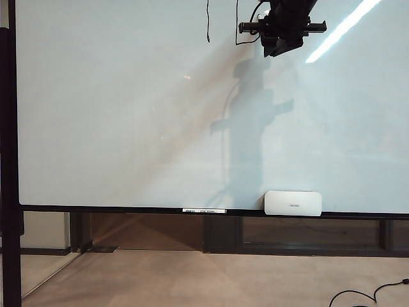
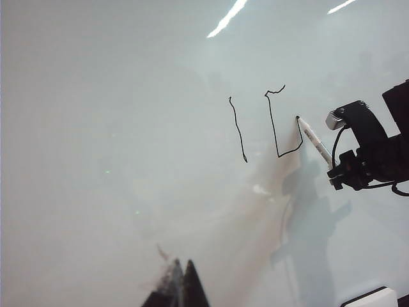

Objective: Reach to the right to find the marker pen, pick it up, and write the number 16 on the whiteboard.

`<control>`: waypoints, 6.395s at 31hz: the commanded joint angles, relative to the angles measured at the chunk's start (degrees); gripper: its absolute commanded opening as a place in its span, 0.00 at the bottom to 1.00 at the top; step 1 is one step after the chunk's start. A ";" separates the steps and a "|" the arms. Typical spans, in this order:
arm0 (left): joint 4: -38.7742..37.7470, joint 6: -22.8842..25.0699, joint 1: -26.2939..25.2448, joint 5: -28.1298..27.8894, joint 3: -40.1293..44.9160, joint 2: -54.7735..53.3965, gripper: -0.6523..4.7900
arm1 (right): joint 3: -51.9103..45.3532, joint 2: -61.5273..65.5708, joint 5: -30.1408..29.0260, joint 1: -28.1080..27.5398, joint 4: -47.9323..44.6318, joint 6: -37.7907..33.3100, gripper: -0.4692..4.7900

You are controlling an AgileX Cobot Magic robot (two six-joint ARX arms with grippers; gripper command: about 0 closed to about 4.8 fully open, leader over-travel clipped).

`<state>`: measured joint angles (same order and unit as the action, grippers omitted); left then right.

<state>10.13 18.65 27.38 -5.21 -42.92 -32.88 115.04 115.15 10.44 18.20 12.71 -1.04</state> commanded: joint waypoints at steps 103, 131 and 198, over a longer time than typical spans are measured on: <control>-15.54 0.44 0.04 -9.94 -2.78 18.64 0.11 | 0.33 -13.90 -1.49 2.16 7.43 0.24 0.08; -67.95 6.01 -4.92 -25.16 -40.87 23.56 0.11 | 0.26 -62.03 6.54 2.16 45.90 10.36 0.08; -59.36 -27.26 -37.92 21.35 -22.97 26.03 0.11 | -56.41 -114.16 -24.50 -17.09 48.94 -3.06 0.08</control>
<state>-54.98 -6.33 -10.52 16.08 -67.83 -6.81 60.10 0.99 -14.13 1.06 66.98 -3.86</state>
